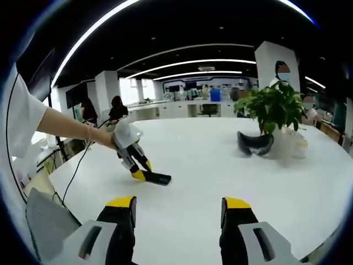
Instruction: Press the specified remote control buttons in sequence, fully releasing each button before pressing the next.
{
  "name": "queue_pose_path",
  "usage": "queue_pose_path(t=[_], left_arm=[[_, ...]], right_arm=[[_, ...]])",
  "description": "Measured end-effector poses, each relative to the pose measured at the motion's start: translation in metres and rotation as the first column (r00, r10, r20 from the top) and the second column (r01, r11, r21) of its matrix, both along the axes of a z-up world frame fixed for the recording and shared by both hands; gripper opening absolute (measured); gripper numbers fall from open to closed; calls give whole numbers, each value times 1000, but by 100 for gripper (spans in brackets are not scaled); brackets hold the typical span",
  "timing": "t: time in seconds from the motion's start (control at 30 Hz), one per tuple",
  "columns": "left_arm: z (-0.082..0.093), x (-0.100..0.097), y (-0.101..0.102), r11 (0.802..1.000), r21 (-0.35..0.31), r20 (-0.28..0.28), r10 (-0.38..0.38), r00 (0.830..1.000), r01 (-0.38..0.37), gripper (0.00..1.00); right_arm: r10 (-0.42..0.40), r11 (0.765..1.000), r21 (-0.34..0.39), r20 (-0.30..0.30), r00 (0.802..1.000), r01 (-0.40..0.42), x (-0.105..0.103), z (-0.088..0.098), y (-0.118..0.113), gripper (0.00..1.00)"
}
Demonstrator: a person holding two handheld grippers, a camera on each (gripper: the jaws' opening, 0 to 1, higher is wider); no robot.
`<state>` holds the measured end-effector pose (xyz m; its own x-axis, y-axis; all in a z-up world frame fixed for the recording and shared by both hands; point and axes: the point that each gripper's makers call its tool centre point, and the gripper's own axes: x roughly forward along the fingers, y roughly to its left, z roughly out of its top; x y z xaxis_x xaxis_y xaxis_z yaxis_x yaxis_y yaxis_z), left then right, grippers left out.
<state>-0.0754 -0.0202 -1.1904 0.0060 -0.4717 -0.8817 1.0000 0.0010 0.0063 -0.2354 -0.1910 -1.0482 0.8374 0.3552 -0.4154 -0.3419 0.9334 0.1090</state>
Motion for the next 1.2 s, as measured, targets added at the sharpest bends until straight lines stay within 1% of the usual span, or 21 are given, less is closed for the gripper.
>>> queue_pose_path(t=[0.27, 0.63, 0.8, 1.2], left_arm=[[0, -10, 4, 999, -28, -3, 19, 1000, -19, 24], [-1, -31, 3, 998, -58, 3, 37, 999, -37, 24], [-1, -41, 5, 995, -78, -5, 55, 998, -56, 24], [-1, -62, 7, 993, -95, -2, 69, 998, -69, 24]], right_arm=[[16, 1000, 4, 8, 1000, -16, 1, 2, 5, 60], [60, 998, 0, 11, 998, -60, 0, 2, 18, 59], [74, 997, 2, 14, 997, -74, -1, 3, 22, 58], [97, 995, 0, 21, 995, -97, -3, 5, 26, 56]])
